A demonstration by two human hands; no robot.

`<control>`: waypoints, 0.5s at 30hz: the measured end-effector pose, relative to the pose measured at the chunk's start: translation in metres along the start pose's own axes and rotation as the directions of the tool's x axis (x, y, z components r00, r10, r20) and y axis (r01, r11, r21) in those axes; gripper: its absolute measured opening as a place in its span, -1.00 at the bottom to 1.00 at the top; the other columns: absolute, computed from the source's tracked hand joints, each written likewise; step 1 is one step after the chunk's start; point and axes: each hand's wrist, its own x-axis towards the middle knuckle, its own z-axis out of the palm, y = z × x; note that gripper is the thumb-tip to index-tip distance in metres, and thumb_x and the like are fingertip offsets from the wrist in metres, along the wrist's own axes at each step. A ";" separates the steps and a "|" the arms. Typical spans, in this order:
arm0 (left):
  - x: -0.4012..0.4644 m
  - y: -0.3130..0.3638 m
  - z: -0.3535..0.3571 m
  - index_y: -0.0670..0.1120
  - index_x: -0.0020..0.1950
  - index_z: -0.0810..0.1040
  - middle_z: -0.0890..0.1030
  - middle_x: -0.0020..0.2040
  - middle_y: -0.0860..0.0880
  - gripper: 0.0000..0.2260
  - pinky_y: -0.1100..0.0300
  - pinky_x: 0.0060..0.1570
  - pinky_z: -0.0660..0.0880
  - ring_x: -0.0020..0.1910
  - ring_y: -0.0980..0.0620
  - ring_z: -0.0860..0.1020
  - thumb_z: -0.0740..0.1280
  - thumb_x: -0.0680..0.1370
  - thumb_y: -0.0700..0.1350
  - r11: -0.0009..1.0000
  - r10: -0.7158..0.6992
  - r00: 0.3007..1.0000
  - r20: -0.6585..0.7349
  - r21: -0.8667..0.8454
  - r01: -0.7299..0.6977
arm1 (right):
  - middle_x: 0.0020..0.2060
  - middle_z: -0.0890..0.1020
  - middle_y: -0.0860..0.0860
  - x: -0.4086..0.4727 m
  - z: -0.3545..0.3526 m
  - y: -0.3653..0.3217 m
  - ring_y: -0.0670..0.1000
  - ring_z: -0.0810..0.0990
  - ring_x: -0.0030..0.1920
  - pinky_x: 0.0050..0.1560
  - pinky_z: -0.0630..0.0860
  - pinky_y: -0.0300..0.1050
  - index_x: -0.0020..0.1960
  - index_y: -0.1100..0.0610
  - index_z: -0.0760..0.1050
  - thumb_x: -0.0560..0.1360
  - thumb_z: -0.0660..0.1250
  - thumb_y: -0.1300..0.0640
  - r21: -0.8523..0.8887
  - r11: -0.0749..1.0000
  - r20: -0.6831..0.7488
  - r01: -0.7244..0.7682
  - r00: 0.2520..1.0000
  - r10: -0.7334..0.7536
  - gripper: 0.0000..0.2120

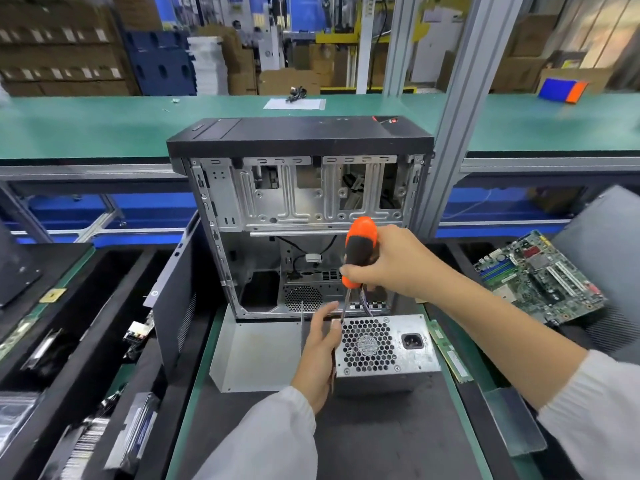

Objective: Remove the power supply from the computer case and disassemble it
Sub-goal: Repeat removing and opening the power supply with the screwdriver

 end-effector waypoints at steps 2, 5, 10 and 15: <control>-0.002 0.000 0.000 0.25 0.27 0.45 0.56 0.07 0.42 -0.75 0.47 -0.01 0.43 0.09 0.45 0.50 0.12 0.70 -0.05 0.990 0.063 0.998 0.026 0.126 -0.065 | -0.34 0.64 0.03 0.007 -0.003 -0.006 -0.01 0.63 -0.42 -0.40 0.55 -0.13 -0.05 0.15 0.40 0.39 0.49 0.11 0.007 0.999 0.026 0.033 0.999 -0.033 -0.70; -0.002 -0.001 -0.001 0.26 0.19 0.47 0.57 -0.02 0.43 -0.78 0.59 -0.12 0.39 0.00 0.49 0.50 0.17 0.68 -0.06 0.963 0.128 0.991 0.031 0.237 -0.132 | -0.27 0.62 -0.04 0.014 -0.014 -0.012 -0.02 0.62 -0.30 -0.38 0.49 -0.28 -0.11 -0.03 0.37 0.34 0.54 0.11 -0.073 0.994 0.138 0.078 0.988 -0.068 -0.66; 0.008 0.004 -0.007 0.00 0.05 0.54 0.63 0.03 0.09 -0.86 0.40 -0.07 0.48 0.01 0.26 0.58 0.34 0.58 -0.23 0.948 0.241 0.969 -0.053 0.225 -0.224 | -0.15 0.65 0.08 0.020 -0.024 -0.018 0.03 0.70 -0.27 -0.38 0.63 -0.08 -0.08 0.14 0.49 0.29 0.52 0.37 -0.039 0.999 0.391 0.036 0.920 -0.018 -0.69; 0.005 -0.001 0.000 -0.04 -0.02 0.57 0.65 -0.04 0.07 -0.89 0.27 -0.08 0.54 -0.03 0.13 0.61 0.38 0.55 -0.25 0.940 0.262 0.962 -0.073 0.243 -0.238 | -0.16 0.68 0.21 0.036 -0.036 -0.028 0.14 0.71 -0.23 -0.31 0.63 -0.07 -0.01 0.26 0.49 0.39 0.48 0.31 0.014 0.992 0.499 -0.127 0.860 0.103 -0.76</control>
